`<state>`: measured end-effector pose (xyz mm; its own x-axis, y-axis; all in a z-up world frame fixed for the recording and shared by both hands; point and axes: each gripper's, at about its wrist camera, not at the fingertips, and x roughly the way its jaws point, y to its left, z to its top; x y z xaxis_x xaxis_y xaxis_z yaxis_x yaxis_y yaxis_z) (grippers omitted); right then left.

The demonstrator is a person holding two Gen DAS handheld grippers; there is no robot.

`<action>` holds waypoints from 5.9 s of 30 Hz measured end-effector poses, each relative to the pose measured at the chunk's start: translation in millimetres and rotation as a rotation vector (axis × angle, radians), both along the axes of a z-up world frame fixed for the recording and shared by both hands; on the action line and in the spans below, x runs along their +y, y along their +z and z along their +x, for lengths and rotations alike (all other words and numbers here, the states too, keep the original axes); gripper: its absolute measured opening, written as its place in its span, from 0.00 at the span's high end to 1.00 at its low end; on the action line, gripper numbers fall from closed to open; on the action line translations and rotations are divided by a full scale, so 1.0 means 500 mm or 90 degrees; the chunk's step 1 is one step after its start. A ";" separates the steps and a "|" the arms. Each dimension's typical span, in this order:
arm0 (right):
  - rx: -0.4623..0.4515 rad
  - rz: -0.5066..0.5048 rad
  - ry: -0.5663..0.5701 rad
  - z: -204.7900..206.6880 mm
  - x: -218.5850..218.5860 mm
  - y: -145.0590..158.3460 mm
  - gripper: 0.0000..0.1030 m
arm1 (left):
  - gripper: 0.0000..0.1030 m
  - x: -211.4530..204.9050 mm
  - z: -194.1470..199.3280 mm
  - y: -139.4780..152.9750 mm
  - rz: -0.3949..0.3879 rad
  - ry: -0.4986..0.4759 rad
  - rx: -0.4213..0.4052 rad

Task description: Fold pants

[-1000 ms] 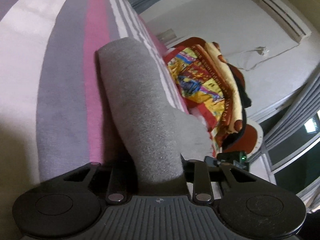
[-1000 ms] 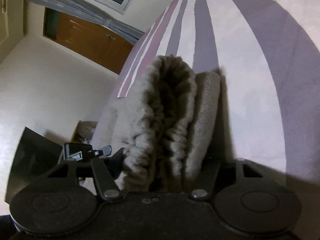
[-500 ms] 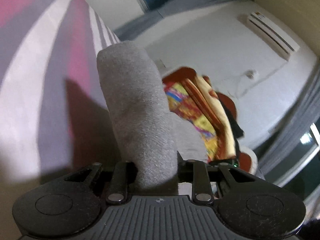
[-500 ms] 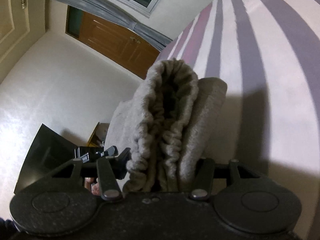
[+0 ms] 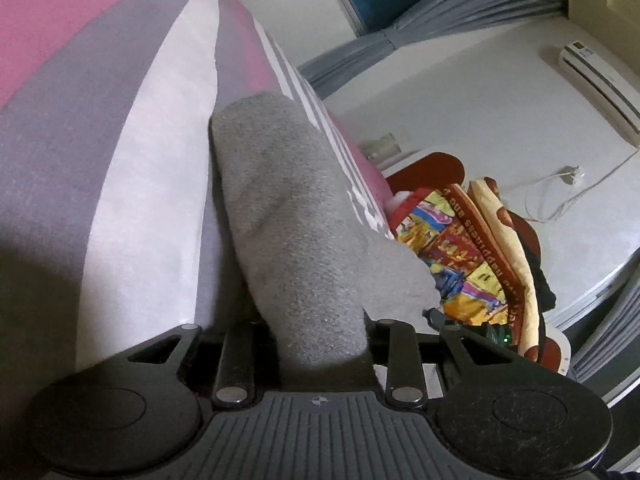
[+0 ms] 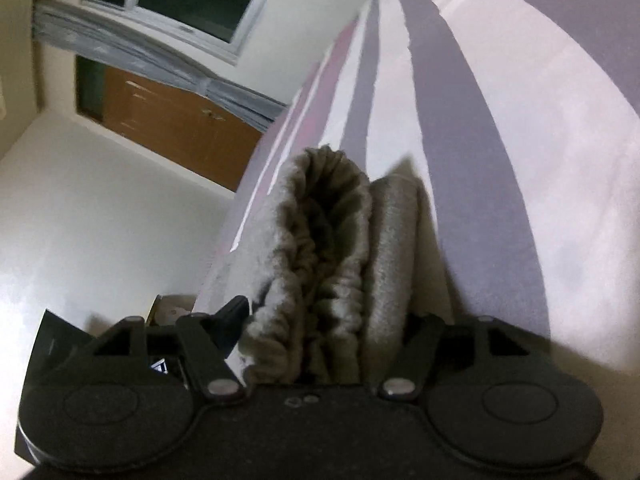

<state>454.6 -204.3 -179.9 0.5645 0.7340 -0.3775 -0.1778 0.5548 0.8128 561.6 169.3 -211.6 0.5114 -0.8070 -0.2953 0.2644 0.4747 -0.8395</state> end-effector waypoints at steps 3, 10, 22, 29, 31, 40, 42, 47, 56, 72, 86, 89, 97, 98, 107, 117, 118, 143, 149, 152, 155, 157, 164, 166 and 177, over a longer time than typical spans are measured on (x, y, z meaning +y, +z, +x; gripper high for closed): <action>0.003 -0.007 0.007 -0.021 -0.010 -0.006 0.37 | 0.65 -0.007 -0.024 0.008 0.022 0.016 -0.008; 0.006 -0.044 -0.009 -0.096 -0.053 0.024 0.31 | 0.47 -0.021 -0.122 0.052 0.132 0.065 -0.049; -0.093 -0.280 -0.089 -0.360 -0.011 0.151 0.17 | 0.47 -0.079 -0.426 0.202 0.201 0.245 -0.140; -0.152 -0.362 -0.139 -0.526 0.028 0.242 0.15 | 0.47 -0.127 -0.612 0.255 0.284 0.265 -0.160; -0.165 -0.405 -0.151 -0.578 0.039 0.260 0.15 | 0.47 -0.133 -0.653 0.268 0.318 0.264 -0.159; -0.218 -0.487 -0.154 -0.753 0.111 0.296 0.15 | 0.47 -0.174 -0.815 0.326 0.354 0.224 -0.198; -0.224 -0.493 -0.161 -0.785 0.121 0.301 0.15 | 0.47 -0.172 -0.840 0.326 0.339 0.226 -0.189; -0.227 -0.510 -0.173 -0.847 0.140 0.311 0.14 | 0.47 -0.181 -0.893 0.323 0.371 0.226 -0.193; -0.248 -0.542 -0.189 -0.949 0.163 0.304 0.13 | 0.47 -0.221 -0.995 0.319 0.426 0.200 -0.202; -0.274 -0.567 -0.198 -0.983 0.213 0.298 0.12 | 0.47 -0.184 -1.034 0.336 0.435 0.231 -0.218; -0.272 -0.567 -0.206 -0.987 0.210 0.298 0.12 | 0.47 -0.192 -1.042 0.350 0.434 0.227 -0.239; -0.271 -0.565 -0.210 -0.989 0.208 0.299 0.12 | 0.47 -0.193 -1.042 0.354 0.437 0.227 -0.242; -0.269 -0.561 -0.214 -0.990 0.206 0.300 0.11 | 0.47 -0.193 -1.042 0.358 0.438 0.229 -0.243; -0.268 -0.560 -0.214 -0.990 0.206 0.300 0.11 | 0.47 -0.193 -1.042 0.358 0.437 0.228 -0.243; -0.268 -0.561 -0.213 -0.990 0.204 0.300 0.11 | 0.47 -0.192 -1.043 0.364 0.441 0.228 -0.248; -0.268 -0.560 -0.216 -0.990 0.205 0.300 0.11 | 0.47 -0.191 -1.044 0.368 0.445 0.228 -0.253; -0.269 -0.560 -0.216 -0.990 0.205 0.300 0.11 | 0.47 -0.191 -1.044 0.368 0.446 0.228 -0.254; -0.261 -0.558 -0.222 -0.991 0.208 0.297 0.11 | 0.46 -0.192 -1.039 0.373 0.464 0.214 -0.265; -0.262 -0.556 -0.222 -0.991 0.209 0.297 0.11 | 0.35 -0.190 -1.038 0.372 0.467 0.217 -0.264; -0.262 -0.557 -0.221 -0.991 0.208 0.298 0.09 | 0.28 -0.189 -1.041 0.369 0.469 0.222 -0.269; -0.261 -0.556 -0.220 -0.990 0.207 0.298 0.08 | 0.27 -0.186 -1.040 0.369 0.472 0.222 -0.271; -0.260 -0.556 -0.221 -0.991 0.208 0.297 0.08 | 0.27 -0.185 -1.040 0.369 0.473 0.223 -0.271; -0.252 -0.557 -0.225 -0.982 0.214 0.287 0.08 | 0.13 -0.180 -1.032 0.369 0.478 0.231 -0.273; -0.252 -0.557 -0.226 -0.978 0.216 0.284 0.07 | 0.12 -0.177 -1.029 0.371 0.480 0.235 -0.273; -0.252 -0.552 -0.231 -0.955 0.223 0.286 0.04 | 0.00 -0.160 -0.991 0.377 0.468 0.239 -0.254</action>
